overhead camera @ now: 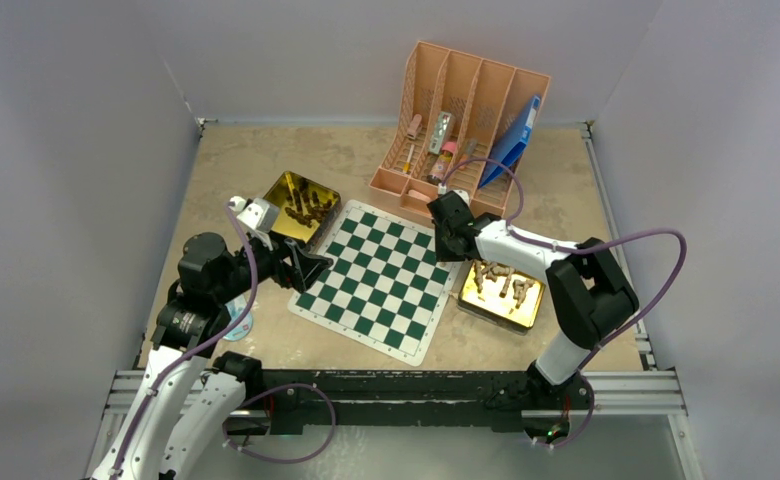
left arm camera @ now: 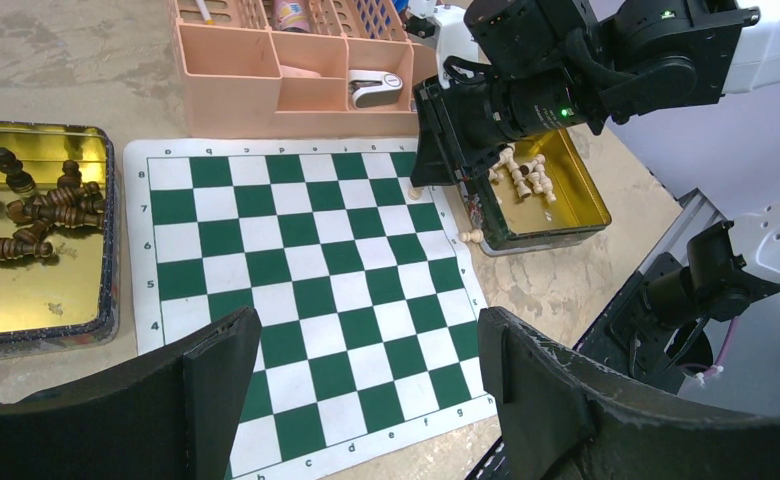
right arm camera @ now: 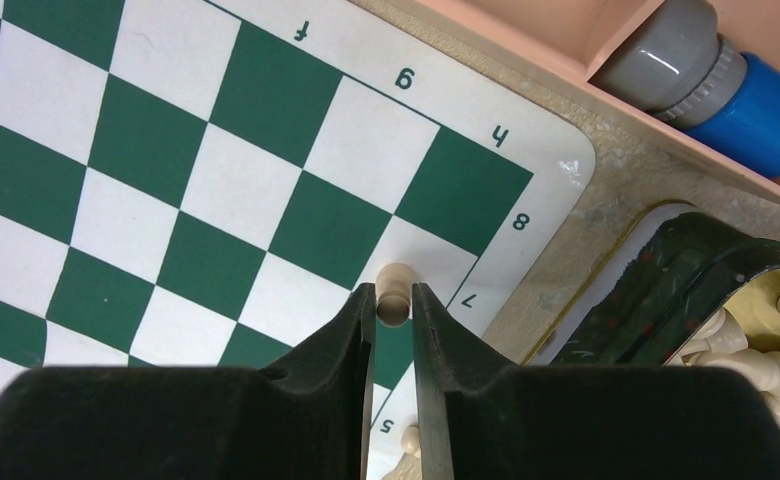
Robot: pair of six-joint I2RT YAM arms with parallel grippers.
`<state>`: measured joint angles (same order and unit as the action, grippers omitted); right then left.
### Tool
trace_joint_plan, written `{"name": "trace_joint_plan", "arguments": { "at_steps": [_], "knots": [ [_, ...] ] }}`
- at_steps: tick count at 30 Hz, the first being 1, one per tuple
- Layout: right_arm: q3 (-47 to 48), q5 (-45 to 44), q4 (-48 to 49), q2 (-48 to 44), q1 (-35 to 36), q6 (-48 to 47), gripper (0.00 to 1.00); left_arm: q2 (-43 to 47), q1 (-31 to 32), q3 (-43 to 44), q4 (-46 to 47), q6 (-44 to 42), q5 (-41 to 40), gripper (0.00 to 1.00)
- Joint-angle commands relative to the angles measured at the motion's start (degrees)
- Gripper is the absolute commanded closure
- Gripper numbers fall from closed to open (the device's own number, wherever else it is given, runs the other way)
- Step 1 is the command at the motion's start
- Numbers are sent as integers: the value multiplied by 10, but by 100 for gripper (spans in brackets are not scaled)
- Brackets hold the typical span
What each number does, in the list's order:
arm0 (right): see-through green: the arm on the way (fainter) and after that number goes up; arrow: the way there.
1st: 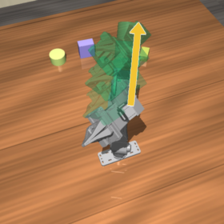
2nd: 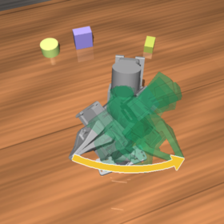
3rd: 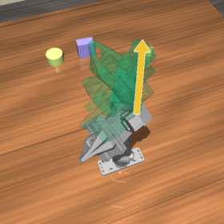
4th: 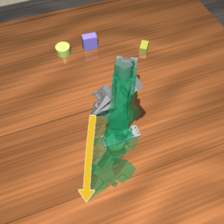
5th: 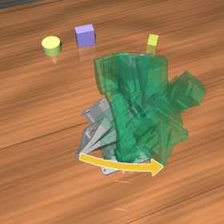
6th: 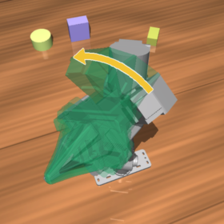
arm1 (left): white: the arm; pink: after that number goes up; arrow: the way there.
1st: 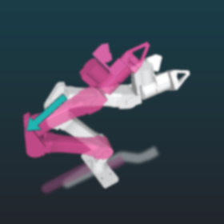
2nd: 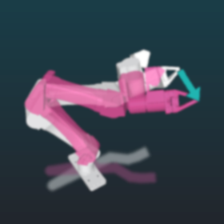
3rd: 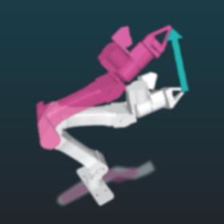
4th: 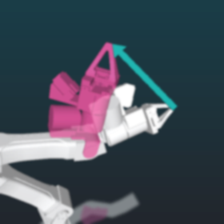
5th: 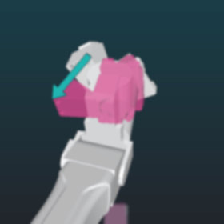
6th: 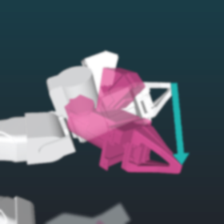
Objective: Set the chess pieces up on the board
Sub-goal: Adjust the chess piece on the chessboard.
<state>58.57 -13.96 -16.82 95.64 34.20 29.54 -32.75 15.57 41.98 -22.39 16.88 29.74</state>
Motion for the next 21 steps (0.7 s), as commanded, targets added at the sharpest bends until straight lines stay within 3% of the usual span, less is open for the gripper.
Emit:
{"name": "trace_joint_plan", "arguments": {
  "at_steps": [1, 8, 21],
  "knots": [
    [-4, -5, 2, -3, 3, 2, 80, 3, 2, 0, 8, -10, -1, 20],
    [6, -14, -14, -6, 3, 2, 88, 3, 2, 0, 9, -10, -1, 20],
    [18, -38, -27, -3, 3, 11, 89, 3, 2, -1, 8, -10, -1, 20]
  ]
}}
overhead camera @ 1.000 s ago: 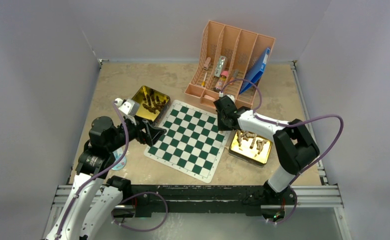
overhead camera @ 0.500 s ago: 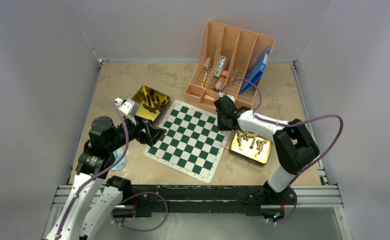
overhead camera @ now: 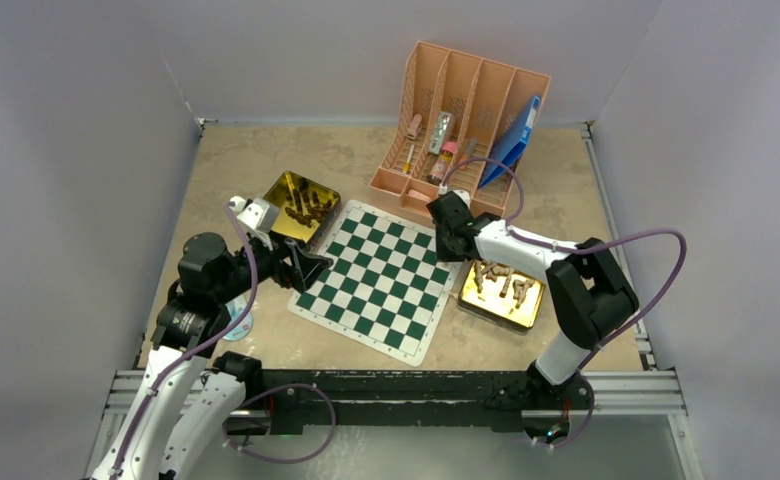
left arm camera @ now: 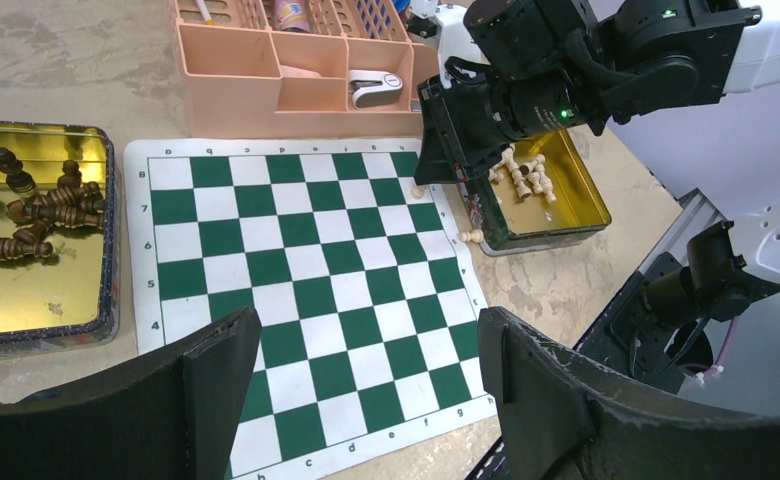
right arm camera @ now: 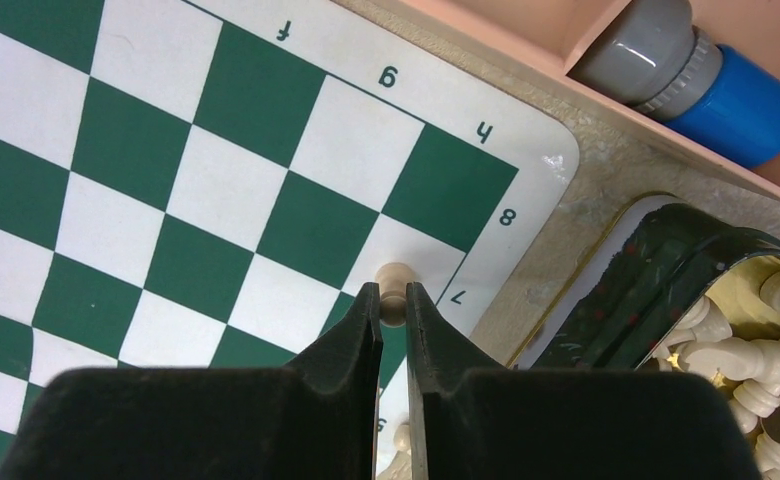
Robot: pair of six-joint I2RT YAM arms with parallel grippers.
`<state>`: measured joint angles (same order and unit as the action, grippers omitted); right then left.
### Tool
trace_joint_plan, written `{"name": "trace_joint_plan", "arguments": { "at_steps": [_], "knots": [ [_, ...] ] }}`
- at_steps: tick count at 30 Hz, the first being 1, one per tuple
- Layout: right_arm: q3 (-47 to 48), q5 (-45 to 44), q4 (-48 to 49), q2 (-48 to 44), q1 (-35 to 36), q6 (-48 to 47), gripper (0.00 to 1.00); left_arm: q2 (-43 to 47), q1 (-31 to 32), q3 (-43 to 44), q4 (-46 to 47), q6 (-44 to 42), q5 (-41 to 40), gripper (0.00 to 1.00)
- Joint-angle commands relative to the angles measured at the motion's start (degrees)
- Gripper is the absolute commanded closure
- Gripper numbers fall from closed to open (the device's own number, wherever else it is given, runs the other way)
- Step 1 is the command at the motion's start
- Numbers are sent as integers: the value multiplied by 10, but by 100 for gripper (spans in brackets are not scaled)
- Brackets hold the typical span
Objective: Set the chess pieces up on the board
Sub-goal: Adjust the chess piece on the chessboard.
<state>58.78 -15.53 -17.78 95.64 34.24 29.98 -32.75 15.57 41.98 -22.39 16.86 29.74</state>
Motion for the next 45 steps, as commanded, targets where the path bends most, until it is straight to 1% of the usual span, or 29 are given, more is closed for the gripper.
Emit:
{"name": "trace_joint_plan", "arguments": {
  "at_steps": [1, 9, 12, 14, 18, 22, 24, 27, 32, 34, 39, 45],
  "knots": [
    [16, -22, -17, -4, 3, 7, 89, 3, 2, -1, 8, -10, -1, 20],
    [20, -15, -17, -5, 2, 5, 89, 3, 2, -1, 8, -10, -1, 20],
    [19, -14, -14, 0, 2, 4, 87, 3, 2, -1, 8, -10, -1, 20],
    [18, -16, -11, 4, 3, 4, 83, 3, 2, -1, 8, -10, -1, 20],
    [19, -16, -5, 2, 2, -3, 71, 3, 2, -1, 9, -10, -1, 20],
    [28, -11, -12, -11, 2, -15, 64, 3, 2, -1, 9, -10, 0, 20],
    [33, -12, -19, -20, 3, -22, 62, 3, 2, -1, 9, -10, 0, 20],
    [42, -2, -29, -34, 3, -51, 61, 4, 2, -1, 9, -10, 0, 20],
    [55, 15, -55, -38, 11, -107, 66, 4, 2, 0, 9, -10, 2, 20],
    [58, 17, -67, -37, 30, -132, 67, 5, 2, 0, 8, -11, 2, 20],
    [50, -16, -94, -30, 79, -174, 68, 15, 2, -1, 9, -10, -4, 20],
    [41, 9, -92, -31, 109, -203, 69, 29, 2, -2, 10, -13, -10, 20]
  ]
}}
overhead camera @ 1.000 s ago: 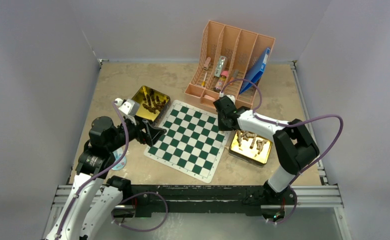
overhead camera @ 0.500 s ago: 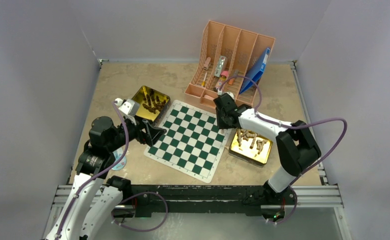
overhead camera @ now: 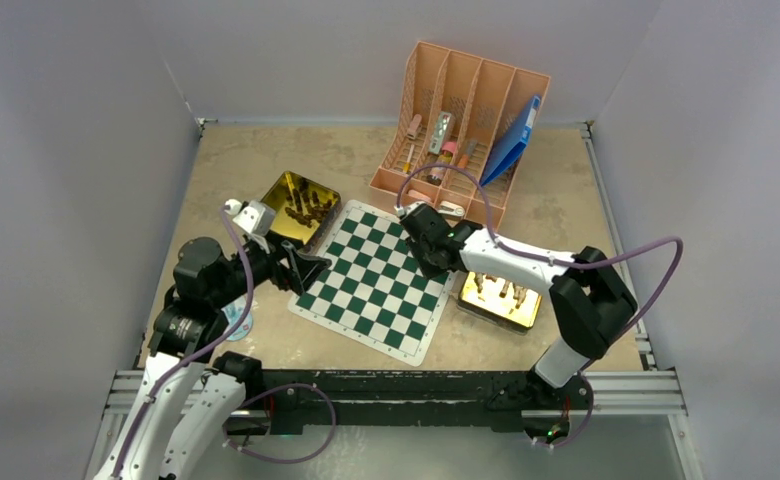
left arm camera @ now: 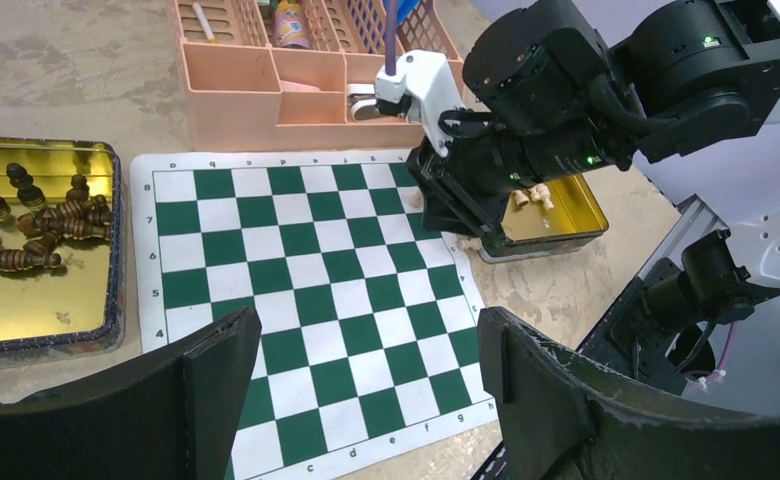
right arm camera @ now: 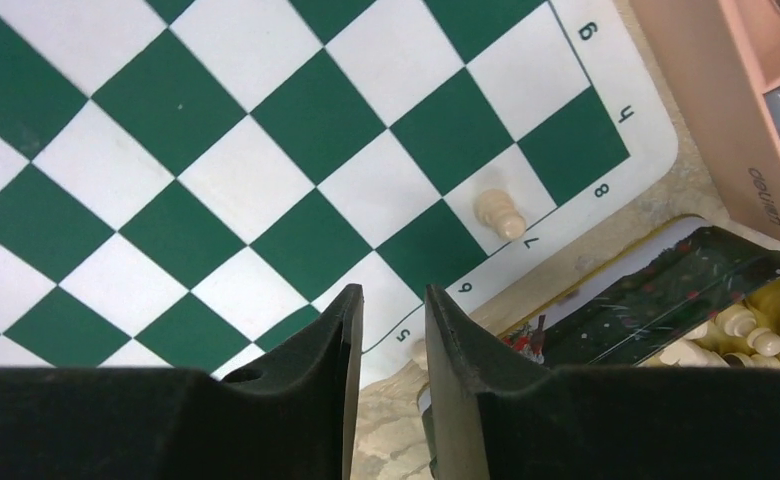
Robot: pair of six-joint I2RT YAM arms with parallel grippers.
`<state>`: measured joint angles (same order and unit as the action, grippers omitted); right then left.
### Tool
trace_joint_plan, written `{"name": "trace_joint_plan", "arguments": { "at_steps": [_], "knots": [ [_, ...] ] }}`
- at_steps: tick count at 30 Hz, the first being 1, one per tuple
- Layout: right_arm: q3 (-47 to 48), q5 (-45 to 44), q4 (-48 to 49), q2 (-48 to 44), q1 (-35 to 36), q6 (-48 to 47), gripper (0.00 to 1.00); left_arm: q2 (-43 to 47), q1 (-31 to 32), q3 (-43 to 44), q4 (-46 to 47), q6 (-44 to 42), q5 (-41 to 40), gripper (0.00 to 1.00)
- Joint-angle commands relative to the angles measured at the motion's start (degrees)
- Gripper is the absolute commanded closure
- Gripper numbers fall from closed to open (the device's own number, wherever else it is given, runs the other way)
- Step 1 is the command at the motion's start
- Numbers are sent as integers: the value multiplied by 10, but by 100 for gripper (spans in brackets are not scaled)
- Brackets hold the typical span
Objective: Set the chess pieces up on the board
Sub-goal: Adjust the chess piece on the chessboard, then pick up the chess piece at the center of the board.
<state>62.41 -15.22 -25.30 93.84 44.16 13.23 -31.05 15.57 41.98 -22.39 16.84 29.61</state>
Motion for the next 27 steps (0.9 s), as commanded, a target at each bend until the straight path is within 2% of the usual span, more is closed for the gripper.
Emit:
{"name": "trace_joint_plan", "arguments": {
  "at_steps": [1, 9, 14, 27],
  "knots": [
    [6, 5, -18, -14, 15, -40, 69, 15, 2, -3, 11, -13, -10, 20],
    [20, -10, -35, 1, 65, -117, 69, 19, 2, -1, 9, -15, -14, 20],
    [9, -54, -61, 7, 82, -146, 70, 20, 2, -2, 9, -15, -14, 20],
    [-67, -13, -52, -23, 78, -202, 73, 14, 2, -2, 11, -18, -6, 20]
  ]
}}
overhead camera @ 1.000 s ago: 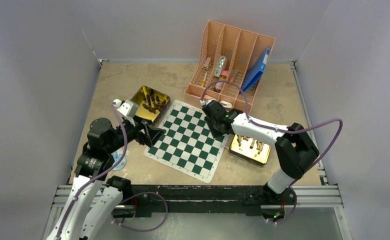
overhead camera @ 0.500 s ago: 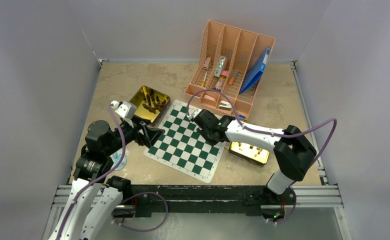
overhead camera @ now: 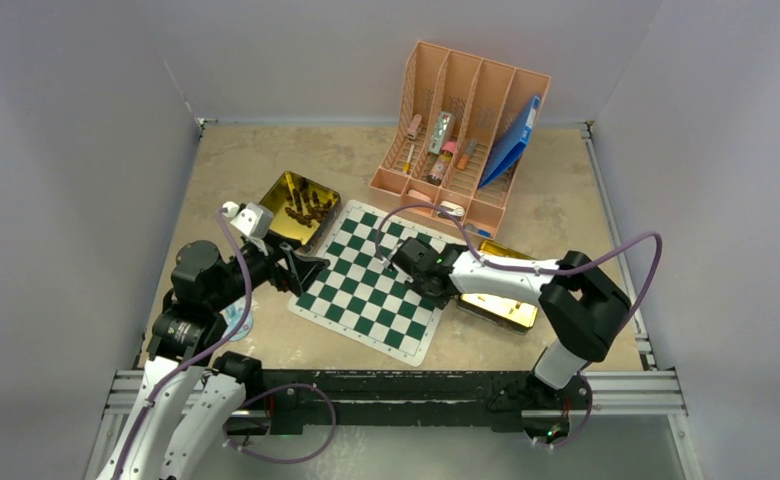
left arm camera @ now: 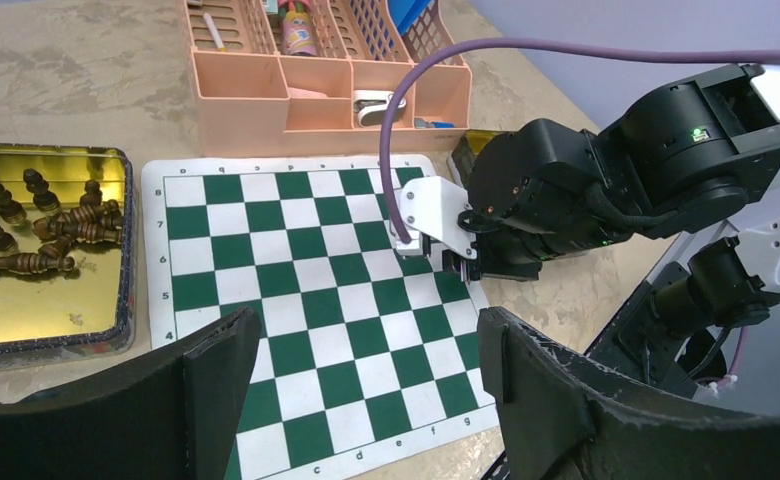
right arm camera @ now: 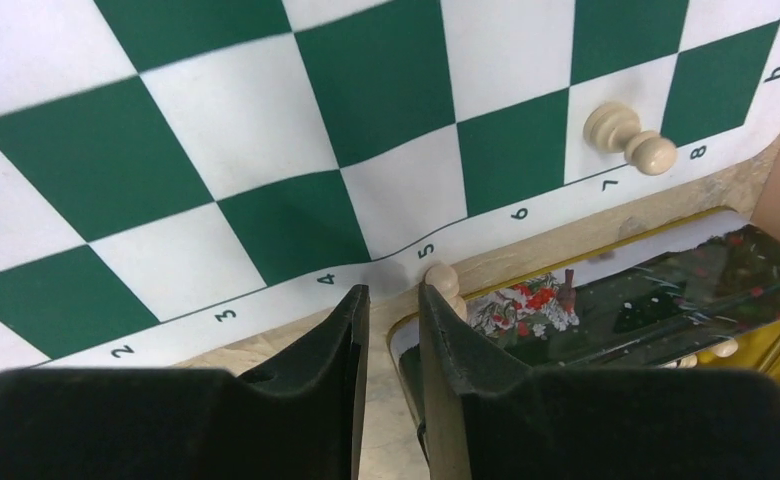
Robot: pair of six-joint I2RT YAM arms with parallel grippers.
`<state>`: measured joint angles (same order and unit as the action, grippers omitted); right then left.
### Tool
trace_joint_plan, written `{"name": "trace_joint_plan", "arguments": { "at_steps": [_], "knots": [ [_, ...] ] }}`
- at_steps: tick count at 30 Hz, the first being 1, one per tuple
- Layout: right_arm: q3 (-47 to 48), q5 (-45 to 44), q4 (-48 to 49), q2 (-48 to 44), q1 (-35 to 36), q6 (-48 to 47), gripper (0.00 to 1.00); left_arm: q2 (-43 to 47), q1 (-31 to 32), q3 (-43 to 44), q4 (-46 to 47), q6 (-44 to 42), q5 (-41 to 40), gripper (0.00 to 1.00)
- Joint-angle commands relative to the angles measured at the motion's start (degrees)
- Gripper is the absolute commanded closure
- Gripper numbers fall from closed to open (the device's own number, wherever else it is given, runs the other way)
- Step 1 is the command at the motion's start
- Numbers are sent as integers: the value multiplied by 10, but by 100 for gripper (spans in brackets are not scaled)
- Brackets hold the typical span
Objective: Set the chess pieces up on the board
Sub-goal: Pick up the chess piece at the center of the board.
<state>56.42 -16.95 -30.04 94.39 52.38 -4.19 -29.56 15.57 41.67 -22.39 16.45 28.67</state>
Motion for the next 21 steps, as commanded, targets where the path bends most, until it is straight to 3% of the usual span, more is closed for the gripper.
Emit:
{"name": "trace_joint_plan", "arguments": {
  "at_steps": [1, 21],
  "knots": [
    [-8, 6, -1, -33, -6, -29, 73, 1, 2, 1, 11, -14, 3, 20],
    [3, 83, 2, -52, -79, -67, 73, -4, 2, 0, 14, -15, 10, 20]
  ]
}}
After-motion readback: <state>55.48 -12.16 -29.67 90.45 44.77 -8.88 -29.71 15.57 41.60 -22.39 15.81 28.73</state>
